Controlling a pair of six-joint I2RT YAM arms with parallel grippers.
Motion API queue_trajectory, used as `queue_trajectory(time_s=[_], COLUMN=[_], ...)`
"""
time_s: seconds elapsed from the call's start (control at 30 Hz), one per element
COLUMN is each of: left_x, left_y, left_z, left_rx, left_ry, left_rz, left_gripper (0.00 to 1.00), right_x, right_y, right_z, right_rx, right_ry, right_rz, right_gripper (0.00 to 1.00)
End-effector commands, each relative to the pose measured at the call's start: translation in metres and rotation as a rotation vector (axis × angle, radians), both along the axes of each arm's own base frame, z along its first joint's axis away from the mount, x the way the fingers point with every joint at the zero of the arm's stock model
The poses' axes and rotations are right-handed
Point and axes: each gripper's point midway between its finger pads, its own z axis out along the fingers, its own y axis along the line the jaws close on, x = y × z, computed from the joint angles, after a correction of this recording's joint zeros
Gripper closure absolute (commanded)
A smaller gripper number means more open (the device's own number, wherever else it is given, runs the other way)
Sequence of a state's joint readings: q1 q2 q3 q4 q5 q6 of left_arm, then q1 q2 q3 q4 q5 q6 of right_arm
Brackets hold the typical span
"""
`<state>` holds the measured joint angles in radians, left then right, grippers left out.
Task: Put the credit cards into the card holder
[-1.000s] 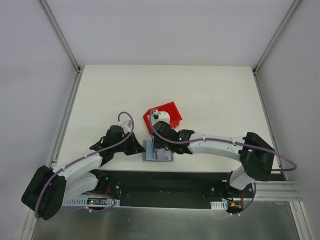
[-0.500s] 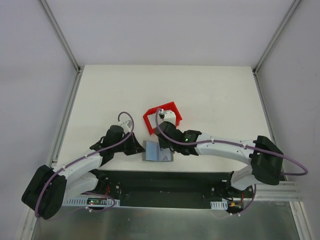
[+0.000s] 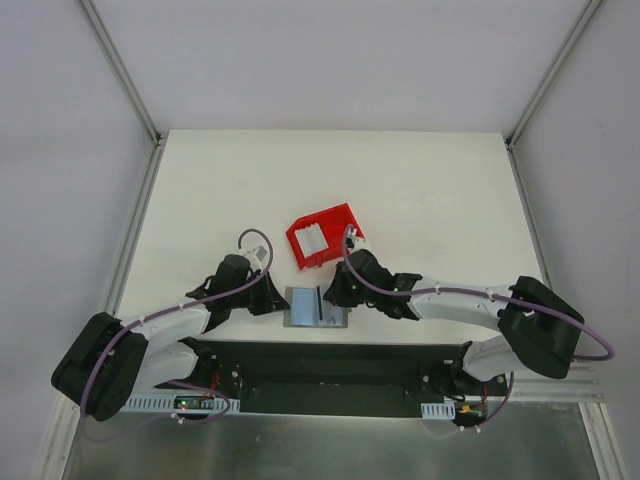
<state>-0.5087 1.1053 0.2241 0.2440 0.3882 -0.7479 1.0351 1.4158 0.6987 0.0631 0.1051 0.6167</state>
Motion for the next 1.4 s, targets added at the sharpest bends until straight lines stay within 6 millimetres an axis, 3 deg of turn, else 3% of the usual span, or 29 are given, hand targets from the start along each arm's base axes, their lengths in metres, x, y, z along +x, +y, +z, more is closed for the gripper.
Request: queue_trajectory(time_s=[0.0, 0.53, 1.37], left_x=[-0.001, 0.000, 0.000], left_y=[0.003, 0.007, 0.005], left_z=[-0.008, -0.008, -0.007], left_rx=[0.013, 0.023, 0.019], left_ry=[0.004, -0.001, 0.001], left_rz=[0.013, 0.035, 0.028], left_gripper=[1.00, 1.00, 1.00], right_x=[-0.001, 0.000, -0.011], right_y=[0.029, 0.008, 0.008], right_z=[0.023, 0.001, -0.031], right_rx=[0.243, 0.281, 0.285], right_ry=[0.055, 0.119, 0.228], right_rz=[0.015, -0.086, -0.109], right_gripper=[1.00, 1.00, 0.99])
